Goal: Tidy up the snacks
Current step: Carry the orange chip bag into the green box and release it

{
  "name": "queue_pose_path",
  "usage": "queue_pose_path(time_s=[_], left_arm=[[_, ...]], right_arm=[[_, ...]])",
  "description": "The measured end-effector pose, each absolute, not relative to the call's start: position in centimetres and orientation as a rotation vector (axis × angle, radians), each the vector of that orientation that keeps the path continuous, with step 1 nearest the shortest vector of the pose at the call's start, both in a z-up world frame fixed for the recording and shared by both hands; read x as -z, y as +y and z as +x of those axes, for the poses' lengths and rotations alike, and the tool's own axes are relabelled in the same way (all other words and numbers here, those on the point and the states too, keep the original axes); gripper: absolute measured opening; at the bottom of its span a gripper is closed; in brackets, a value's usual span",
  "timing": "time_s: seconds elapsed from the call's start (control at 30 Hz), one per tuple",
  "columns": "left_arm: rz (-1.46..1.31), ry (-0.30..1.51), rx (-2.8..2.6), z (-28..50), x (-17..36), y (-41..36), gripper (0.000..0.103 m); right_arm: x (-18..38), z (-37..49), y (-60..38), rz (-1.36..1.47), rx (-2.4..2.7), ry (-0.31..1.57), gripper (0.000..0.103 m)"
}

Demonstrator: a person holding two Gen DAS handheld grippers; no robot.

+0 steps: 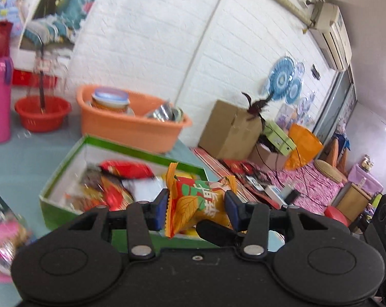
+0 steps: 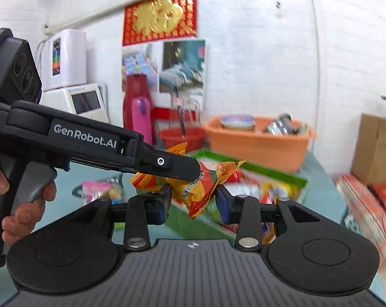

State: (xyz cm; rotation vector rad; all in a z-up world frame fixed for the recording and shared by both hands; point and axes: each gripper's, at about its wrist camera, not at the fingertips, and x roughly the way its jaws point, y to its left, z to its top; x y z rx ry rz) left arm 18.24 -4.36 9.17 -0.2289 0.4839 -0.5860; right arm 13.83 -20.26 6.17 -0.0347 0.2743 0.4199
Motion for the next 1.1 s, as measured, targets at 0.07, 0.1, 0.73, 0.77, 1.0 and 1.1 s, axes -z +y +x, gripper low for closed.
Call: queue_pose_path(time_s=[0.07, 0.1, 0.73, 0.77, 1.0, 1.1], left_arm=[[-0.217, 0.463, 0.568, 19.4, -9.8, -3.5, 0.069], [-0.221, 0.462, 0.558, 20.2, -10.0, -3.0, 0.069], [-0.220, 0.584, 0.391, 28.9, -3.6, 1.2, 0.103], [-0.234, 0.584, 0.410, 28.6, -3.6, 1.6, 0.103], [-0.255, 0.537, 0.406, 24.6, -5.9, 4.1, 0.103], [-0.267, 0.507, 0.368, 22.8, -6.7, 5.8, 0.103]], right_arm=[[-6.9, 15.1, -19.3, -0.031, -0.437, 0.250, 0.066], [-7.1, 15.9, -18.9, -0.027, -0.442, 0.242, 0.066], [-1.6, 27.0, -14.4, -0.083, -0.400, 0.426, 0.095], [-1.3, 26.7, -14.7, -0.075, -0.405, 0.422, 0.096], [-2.4, 24.1, -15.9, -0.029, -0.428, 0.375, 0.103], [-3.1, 22.4, -16.1, -0.016, -0.444, 0.352, 0.103]])
